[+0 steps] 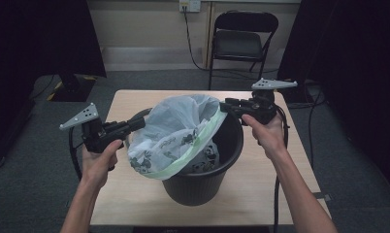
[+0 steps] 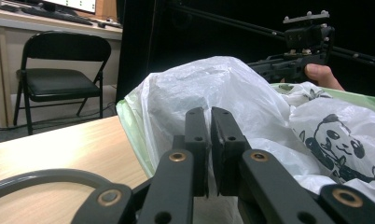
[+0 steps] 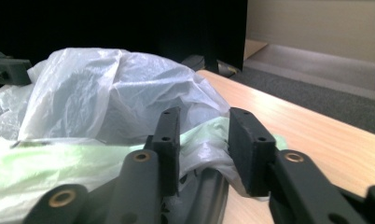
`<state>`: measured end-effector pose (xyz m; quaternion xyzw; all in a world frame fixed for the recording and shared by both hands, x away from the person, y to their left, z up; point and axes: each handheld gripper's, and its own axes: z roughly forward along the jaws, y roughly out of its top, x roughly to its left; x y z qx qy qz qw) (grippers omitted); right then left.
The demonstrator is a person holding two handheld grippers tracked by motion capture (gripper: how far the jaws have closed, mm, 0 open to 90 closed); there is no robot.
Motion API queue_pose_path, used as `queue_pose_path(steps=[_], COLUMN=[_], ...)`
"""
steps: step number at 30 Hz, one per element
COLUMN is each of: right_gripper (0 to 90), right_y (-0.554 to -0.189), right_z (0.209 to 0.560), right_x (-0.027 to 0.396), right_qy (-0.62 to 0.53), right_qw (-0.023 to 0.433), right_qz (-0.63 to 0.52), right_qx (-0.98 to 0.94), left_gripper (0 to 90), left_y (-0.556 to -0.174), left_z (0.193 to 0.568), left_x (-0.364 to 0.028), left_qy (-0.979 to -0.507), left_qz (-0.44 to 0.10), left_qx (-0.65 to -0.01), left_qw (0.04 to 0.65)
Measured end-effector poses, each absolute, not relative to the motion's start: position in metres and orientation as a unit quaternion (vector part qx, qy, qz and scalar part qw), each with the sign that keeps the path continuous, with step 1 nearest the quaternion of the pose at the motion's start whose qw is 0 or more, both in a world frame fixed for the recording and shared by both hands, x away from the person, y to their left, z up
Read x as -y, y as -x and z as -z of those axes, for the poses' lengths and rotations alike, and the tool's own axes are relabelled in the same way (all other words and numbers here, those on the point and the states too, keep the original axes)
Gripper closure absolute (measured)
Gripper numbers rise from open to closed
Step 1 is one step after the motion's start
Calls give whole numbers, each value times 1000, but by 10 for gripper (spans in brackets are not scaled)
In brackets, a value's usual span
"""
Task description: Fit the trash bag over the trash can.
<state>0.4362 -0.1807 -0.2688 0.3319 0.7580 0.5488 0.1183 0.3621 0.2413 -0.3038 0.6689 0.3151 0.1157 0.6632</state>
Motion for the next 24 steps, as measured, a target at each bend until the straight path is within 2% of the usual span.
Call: queue_pose_path(steps=[2, 5, 14, 24], right_gripper=[767, 812, 865, 884], right_y=[-436, -435, -416, -390], right_z=[270, 271, 275, 307], right_x=[182, 185, 202, 236], right_qy=[-335, -338, -330, -341], right_qw=[125, 130, 152, 162], right_qz=[-546, -557, -599, -606], right_qx=[-758, -748, -714, -700], left_gripper=[860, 861, 867, 867], left_y=[-363, -362, -359, -358], left_z=[304, 305, 303, 304], left_x=[-241, -241, -241, -242], left_qy=[-670, -667, -670, -670], left_qz=[-115, -116, -121, -120], left_qx=[-315, -317, -315, -312], left_qw=[663, 665, 661, 663])
